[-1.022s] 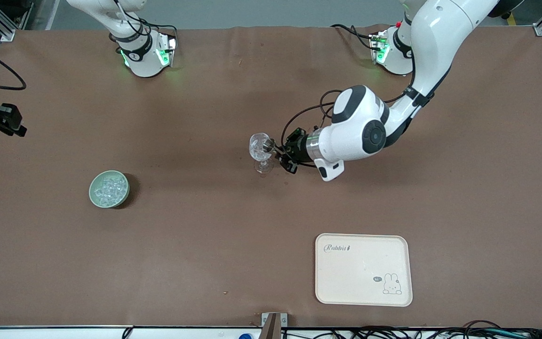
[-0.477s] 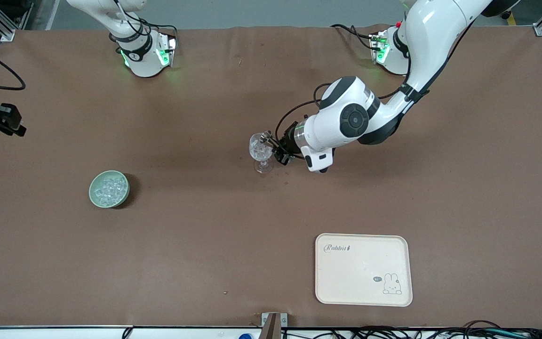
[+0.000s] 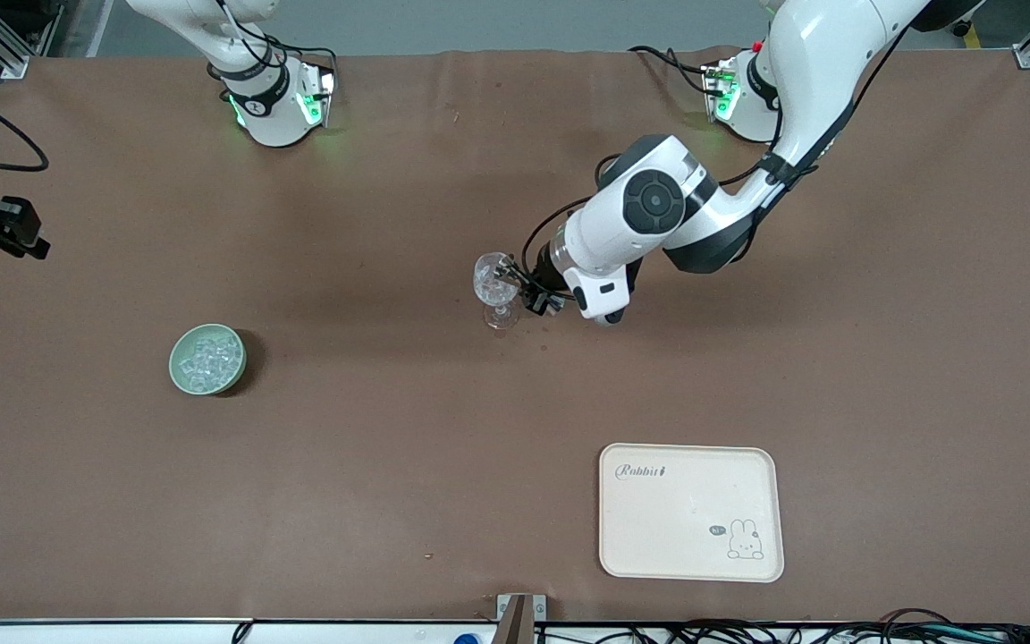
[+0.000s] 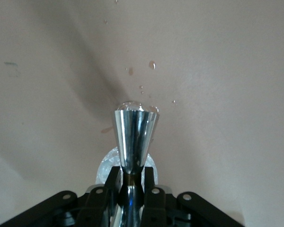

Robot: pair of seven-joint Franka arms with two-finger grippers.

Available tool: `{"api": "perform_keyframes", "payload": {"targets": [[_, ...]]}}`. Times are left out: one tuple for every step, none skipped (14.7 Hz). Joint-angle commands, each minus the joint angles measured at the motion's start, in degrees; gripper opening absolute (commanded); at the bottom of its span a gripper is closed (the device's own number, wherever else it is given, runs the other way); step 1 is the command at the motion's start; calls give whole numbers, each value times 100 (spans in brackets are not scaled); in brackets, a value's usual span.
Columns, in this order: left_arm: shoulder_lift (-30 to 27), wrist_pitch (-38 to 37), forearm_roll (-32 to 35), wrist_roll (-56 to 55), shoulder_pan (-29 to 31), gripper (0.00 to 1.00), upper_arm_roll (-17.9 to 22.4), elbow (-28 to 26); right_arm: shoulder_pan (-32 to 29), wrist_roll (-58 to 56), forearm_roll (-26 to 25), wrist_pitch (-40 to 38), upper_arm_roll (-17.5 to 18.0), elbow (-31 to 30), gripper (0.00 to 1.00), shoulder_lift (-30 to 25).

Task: Pour wine and add ice with both arms
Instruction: 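Tilt the jigger over the glass rim with the left gripper to pour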

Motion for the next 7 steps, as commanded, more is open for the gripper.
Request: {"api": "perform_keyframes", "payload": {"targets": [[9, -303, 385, -304, -77, 0, -18, 176, -9, 56, 78, 29, -1, -165, 1, -157], [9, -347, 447, -322, -121, 0, -26, 176, -9, 56, 78, 20, -1, -165, 1, -157], [9, -348, 543, -374, -139, 0, -35, 176, -9, 64, 78, 20, -1, -165, 1, -157], [18, -348, 675, -496, -139, 0, -35, 184, -9, 64, 78, 20, -1, -165, 1, -157], [27, -348, 798, -576, -148, 1, -35, 185, -9, 64, 78, 20, -1, -165, 1, -157], [27, -348, 903, -603, -156, 1, -35, 185, -9, 64, 78, 20, -1, -165, 1, -157], [18, -356, 930, -603, -174, 1, -35, 193, -9, 64, 78, 20, -1, -165, 1, -157]]}}
